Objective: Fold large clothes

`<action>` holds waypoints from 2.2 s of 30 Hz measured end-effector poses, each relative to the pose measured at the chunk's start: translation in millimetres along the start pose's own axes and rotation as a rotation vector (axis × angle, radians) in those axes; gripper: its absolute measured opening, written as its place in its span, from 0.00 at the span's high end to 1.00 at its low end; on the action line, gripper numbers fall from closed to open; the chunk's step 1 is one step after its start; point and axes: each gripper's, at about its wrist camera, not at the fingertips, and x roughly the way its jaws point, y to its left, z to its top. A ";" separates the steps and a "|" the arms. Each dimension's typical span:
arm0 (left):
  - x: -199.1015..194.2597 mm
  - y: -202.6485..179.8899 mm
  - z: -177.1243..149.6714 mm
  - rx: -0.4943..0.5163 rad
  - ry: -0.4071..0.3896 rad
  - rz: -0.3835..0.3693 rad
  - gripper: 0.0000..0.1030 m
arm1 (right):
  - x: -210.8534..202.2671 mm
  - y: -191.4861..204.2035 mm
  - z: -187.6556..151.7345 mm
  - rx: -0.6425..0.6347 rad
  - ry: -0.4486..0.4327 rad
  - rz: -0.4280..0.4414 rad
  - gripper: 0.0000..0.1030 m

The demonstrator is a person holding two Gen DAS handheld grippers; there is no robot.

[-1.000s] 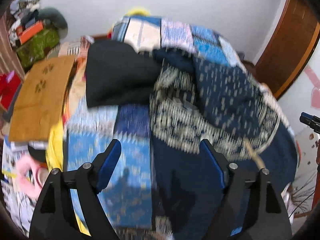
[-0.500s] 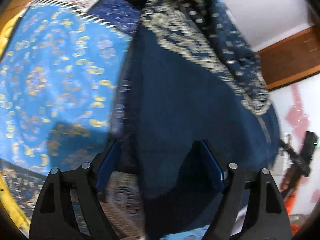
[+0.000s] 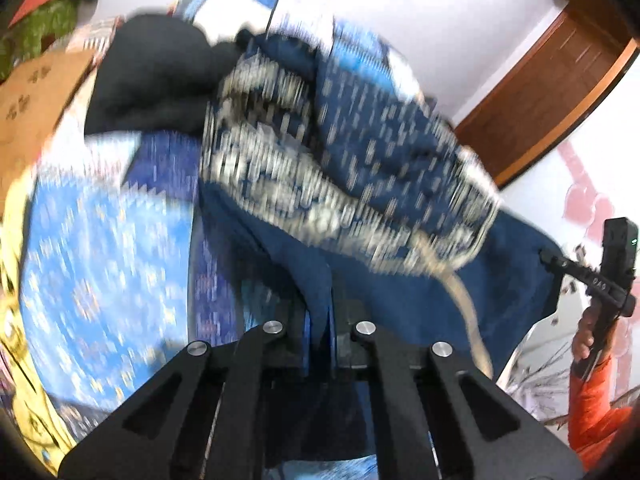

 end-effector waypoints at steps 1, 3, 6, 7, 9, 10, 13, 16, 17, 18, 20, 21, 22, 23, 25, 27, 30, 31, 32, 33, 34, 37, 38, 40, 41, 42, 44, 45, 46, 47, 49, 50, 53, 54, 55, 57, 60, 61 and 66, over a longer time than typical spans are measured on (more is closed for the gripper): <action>-7.2 -1.4 12.1 0.001 -0.031 -0.012 0.95 | -0.8 -0.1 12.5 0.000 -0.013 0.023 0.93; -19.8 -4.1 36.5 -0.003 -0.083 -0.039 0.95 | 1.0 -1.4 36.9 -0.007 -0.043 0.036 0.93; -30.6 -11.0 83.9 -0.008 -0.151 -0.070 0.96 | 7.1 -2.4 77.9 -0.033 -0.096 0.010 0.94; -31.0 -14.2 104.8 -0.002 -0.178 -0.061 0.96 | 9.3 -4.2 91.6 -0.033 -0.114 0.002 0.94; -29.1 -15.6 136.2 0.012 -0.222 -0.026 0.96 | 17.6 -9.9 121.8 -0.023 -0.153 -0.026 0.94; -26.9 -14.4 146.0 0.011 -0.237 -0.012 0.96 | 21.8 -14.2 133.0 -0.013 -0.168 -0.040 0.94; 0.9 -4.7 186.9 -0.008 -0.273 0.066 0.96 | 47.7 -37.1 165.8 0.025 -0.190 -0.092 0.94; 41.4 13.5 211.0 -0.027 -0.251 0.166 0.95 | 90.1 -64.4 182.6 0.083 -0.163 -0.136 0.94; 55.9 19.7 214.4 -0.030 -0.230 0.194 0.95 | 101.4 -71.2 185.1 0.098 -0.145 -0.138 0.93; 77.3 29.2 219.0 -0.044 -0.196 0.231 0.95 | 118.5 -81.5 187.0 0.117 -0.114 -0.144 0.93; 107.7 43.9 221.9 -0.066 -0.132 0.274 0.95 | 145.8 -93.8 184.6 0.132 -0.050 -0.157 0.93; 116.4 50.3 220.6 -0.069 -0.111 0.282 0.95 | 152.6 -97.8 184.4 0.135 -0.025 -0.166 0.93; 125.1 56.5 219.5 -0.075 -0.093 0.278 0.94 | 160.4 -102.1 182.3 0.137 0.002 -0.177 0.93; 128.3 59.5 217.2 -0.078 -0.092 0.269 0.94 | 166.0 -105.3 178.6 0.143 0.024 -0.175 0.93; 126.1 60.8 216.2 -0.076 -0.095 0.249 0.94 | 165.8 -107.7 179.0 0.157 0.053 -0.168 0.92; 118.2 56.3 215.0 -0.055 -0.084 0.244 0.91 | 158.8 -107.6 180.6 0.170 0.069 -0.164 0.90; 101.2 46.3 213.3 -0.015 -0.071 0.265 0.73 | 134.9 -97.5 181.7 0.156 0.045 -0.194 0.82; 96.9 42.3 213.3 -0.007 -0.076 0.276 0.67 | 125.3 -92.9 180.9 0.145 0.023 -0.208 0.73; 85.9 36.3 209.5 0.010 -0.101 0.294 0.51 | 114.1 -86.7 179.5 0.127 -0.004 -0.218 0.68; 78.5 31.9 207.1 0.021 -0.126 0.313 0.38 | 110.9 -85.3 180.0 0.112 -0.027 -0.216 0.56; 68.2 25.1 202.8 0.041 -0.162 0.335 0.36 | 101.9 -79.5 177.7 0.096 -0.046 -0.208 0.52; 54.2 13.3 192.1 0.089 -0.172 0.337 0.34 | 82.5 -60.4 168.9 0.043 -0.055 -0.167 0.52; 52.2 9.1 187.1 0.104 -0.168 0.334 0.34 | 78.2 -53.6 164.4 0.025 -0.049 -0.150 0.52; 54.6 -1.1 174.4 0.152 -0.145 0.347 0.32 | 77.9 -41.4 155.8 -0.006 -0.027 -0.128 0.52; 57.8 -5.0 170.1 0.172 -0.133 0.360 0.30 | 81.5 -35.6 151.8 -0.021 -0.008 -0.119 0.52; 64.9 -11.2 162.0 0.207 -0.113 0.383 0.28 | 87.1 -31.2 149.5 -0.031 0.008 -0.112 0.51; 80.2 -19.5 149.4 0.258 -0.075 0.409 0.20 | 100.7 -18.9 137.1 -0.062 0.057 -0.095 0.51; 89.1 -22.7 143.8 0.276 -0.055 0.417 0.16 | 108.4 -14.6 132.1 -0.077 0.078 -0.095 0.51; 96.1 -24.3 140.0 0.289 -0.042 0.421 0.16 | 116.3 -10.6 127.8 -0.090 0.099 -0.096 0.51; 105.0 -26.4 135.9 0.303 -0.025 0.427 0.16 | 126.8 -6.4 123.8 -0.103 0.124 -0.095 0.51; 125.1 -31.8 129.8 0.349 0.007 0.467 0.16 | 143.3 -0.1 118.5 -0.121 0.156 -0.093 0.51; 133.2 -34.2 128.6 0.378 0.005 0.502 0.16 | 153.0 3.3 117.2 -0.135 0.168 -0.099 0.51; 149.9 -37.2 131.5 0.448 -0.049 0.637 0.15 | 170.4 9.2 118.4 -0.166 0.169 -0.151 0.51; 156.7 -35.6 137.5 0.464 -0.054 0.655 0.15 | 176.3 11.4 121.9 -0.184 0.161 -0.163 0.51; 159.7 -33.5 143.3 0.461 -0.053 0.656 0.15 | 179.4 12.7 126.1 -0.194 0.155 -0.170 0.51; 161.9 -29.5 161.3 0.444 -0.056 0.640 0.14 | 189.0 12.9 140.9 -0.213 0.161 -0.176 0.51; 158.9 -26.2 201.7 0.416 -0.065 0.617 0.14 | 200.9 10.0 174.4 -0.225 0.156 -0.210 0.51; 154.6 -24.5 220.5 0.390 -0.080 0.606 0.13 | 202.7 8.5 187.6 -0.224 0.138 -0.249 0.52; 113.5 -17.0 283.0 0.206 -0.226 0.565 0.13 | 174.1 -1.2 246.5 -0.146 -0.062 -0.393 0.51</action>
